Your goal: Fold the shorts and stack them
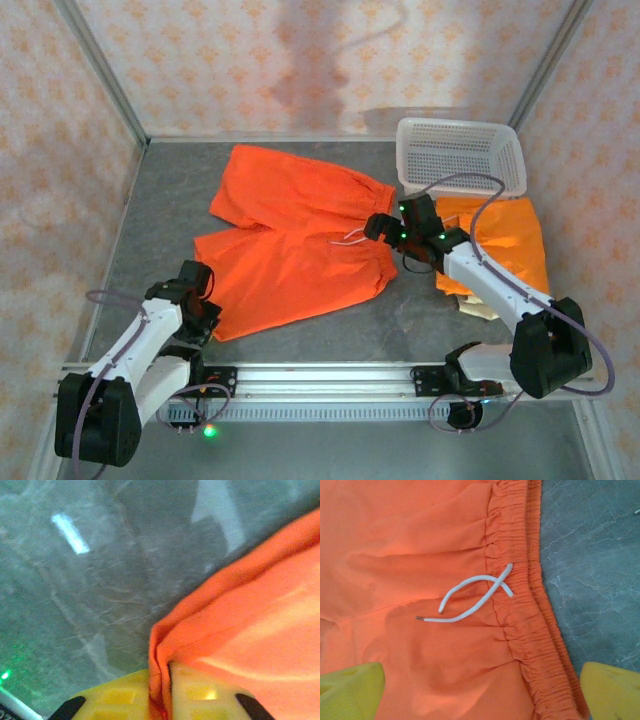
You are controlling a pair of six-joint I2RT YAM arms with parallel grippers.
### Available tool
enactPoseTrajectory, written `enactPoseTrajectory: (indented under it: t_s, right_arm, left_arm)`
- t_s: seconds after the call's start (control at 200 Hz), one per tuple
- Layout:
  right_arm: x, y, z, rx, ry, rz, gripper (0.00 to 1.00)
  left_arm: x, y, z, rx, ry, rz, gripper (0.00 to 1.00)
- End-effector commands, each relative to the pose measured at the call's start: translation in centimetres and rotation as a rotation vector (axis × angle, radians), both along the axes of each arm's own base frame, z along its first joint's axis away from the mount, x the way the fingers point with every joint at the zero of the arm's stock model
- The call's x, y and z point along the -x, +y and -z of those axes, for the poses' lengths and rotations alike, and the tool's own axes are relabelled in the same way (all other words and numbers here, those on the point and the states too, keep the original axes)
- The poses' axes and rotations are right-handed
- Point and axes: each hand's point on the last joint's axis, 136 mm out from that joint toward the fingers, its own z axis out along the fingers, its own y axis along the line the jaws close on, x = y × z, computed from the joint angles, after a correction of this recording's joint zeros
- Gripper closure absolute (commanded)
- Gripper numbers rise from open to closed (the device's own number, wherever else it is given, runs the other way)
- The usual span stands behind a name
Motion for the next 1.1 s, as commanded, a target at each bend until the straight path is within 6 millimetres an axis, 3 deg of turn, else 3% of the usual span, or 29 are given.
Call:
enactPoseTrajectory:
  t_s: [0.0, 0.25, 0.53, 1.091]
  right_arm:
    - [0.6, -0.8, 1.0, 0.003, 0.033, 0.038, 0.00]
    - [3.3, -1.1, 3.2, -0.064, 0.115, 0.081, 0.01]
    - [6.6, -2.4, 5.9, -0.126, 0.209, 0.211, 0.10]
    - [5.6, -1.6, 8.7, -0.214, 0.289, 0.333, 0.46]
  left_arm:
    - [-2.2, 0.6, -1.7, -0.046, -0.088, 0.017, 0.94]
    - [-3.6, 0.9, -4.3, -0.073, -0.158, 0.054, 1.00]
    - [-4.3, 1.1, -4.9, -0.085, -0.187, 0.062, 1.00]
    - [-5.0, 1.1, -4.7, -0.091, -0.203, 0.069, 1.00]
